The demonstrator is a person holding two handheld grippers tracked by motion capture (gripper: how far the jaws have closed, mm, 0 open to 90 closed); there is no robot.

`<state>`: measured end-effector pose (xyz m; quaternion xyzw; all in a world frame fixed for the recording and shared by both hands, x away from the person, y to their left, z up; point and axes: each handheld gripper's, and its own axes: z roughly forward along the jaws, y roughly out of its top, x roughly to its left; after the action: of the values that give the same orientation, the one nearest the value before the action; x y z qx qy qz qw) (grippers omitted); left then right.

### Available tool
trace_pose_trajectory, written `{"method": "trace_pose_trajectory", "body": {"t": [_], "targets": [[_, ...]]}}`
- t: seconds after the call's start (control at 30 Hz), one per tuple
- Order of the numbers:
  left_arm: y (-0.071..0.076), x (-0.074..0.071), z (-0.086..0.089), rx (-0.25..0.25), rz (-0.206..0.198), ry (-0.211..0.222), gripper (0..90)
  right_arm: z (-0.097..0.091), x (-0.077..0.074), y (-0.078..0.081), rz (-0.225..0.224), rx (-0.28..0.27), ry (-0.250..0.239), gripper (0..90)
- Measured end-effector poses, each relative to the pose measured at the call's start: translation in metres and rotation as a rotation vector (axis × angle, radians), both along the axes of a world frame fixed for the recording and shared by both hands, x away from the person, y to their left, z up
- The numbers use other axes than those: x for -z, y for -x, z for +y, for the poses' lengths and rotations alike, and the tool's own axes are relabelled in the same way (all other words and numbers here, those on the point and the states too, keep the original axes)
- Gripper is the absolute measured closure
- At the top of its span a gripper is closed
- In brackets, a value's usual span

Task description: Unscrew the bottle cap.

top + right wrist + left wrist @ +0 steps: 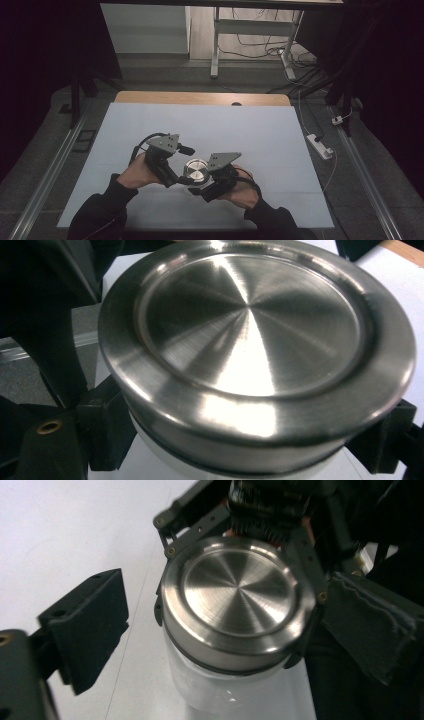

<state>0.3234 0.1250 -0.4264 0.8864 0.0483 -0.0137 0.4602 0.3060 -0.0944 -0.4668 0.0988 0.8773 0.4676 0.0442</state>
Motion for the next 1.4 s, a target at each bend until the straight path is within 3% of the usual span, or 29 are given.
{"method": "trace_pose_trajectory", "body": {"t": [0.1,0.17,0.3,0.43,0.63,0.7,0.73,0.8,0.93,1.0,1.17,1.4], "targets": [[0.002,0.002,-0.004,0.003,-0.030,-0.017,12.4,0.000,0.000,0.000,-0.003,-0.003,0.002,15.0],[0.002,0.001,-0.004,0.014,-0.029,0.005,18.7,0.000,0.000,0.000,-0.001,0.002,0.001,15.0],[0.004,0.002,-0.006,-0.034,-0.038,0.007,20.4,-0.002,0.000,-0.002,-0.003,0.026,0.003,15.0],[0.006,0.003,-0.012,-0.139,-0.044,0.008,20.5,-0.004,0.000,-0.005,0.005,0.082,0.006,15.1],[0.014,0.001,-0.030,-0.344,-0.054,0.014,20.4,-0.010,-0.001,-0.012,0.003,0.194,-0.007,15.0],[0.016,0.000,-0.033,-0.367,-0.068,0.016,20.2,-0.011,-0.002,-0.013,0.000,0.222,-0.012,15.0],[0.015,-0.001,-0.032,-0.356,-0.061,0.028,19.8,-0.011,-0.003,-0.012,-0.004,0.228,-0.016,15.0],[0.011,-0.004,-0.028,-0.309,-0.004,0.059,12.1,-0.012,-0.004,-0.012,-0.005,0.224,-0.024,15.0],[0.005,-0.010,-0.013,-0.242,0.007,0.062,3.4,-0.012,-0.005,-0.011,0.007,0.174,-0.032,15.0],[0.003,-0.010,-0.005,-0.167,0.011,0.063,3.5,-0.011,-0.004,-0.011,0.017,0.134,-0.035,15.0],[0.001,-0.008,0.006,-0.029,-0.002,0.056,5.8,-0.005,-0.004,-0.005,0.026,0.030,-0.023,15.0],[0.008,-0.002,-0.004,0.071,-0.045,0.033,14.6,0.001,-0.004,0.003,0.016,-0.052,-0.003,15.0]]}}
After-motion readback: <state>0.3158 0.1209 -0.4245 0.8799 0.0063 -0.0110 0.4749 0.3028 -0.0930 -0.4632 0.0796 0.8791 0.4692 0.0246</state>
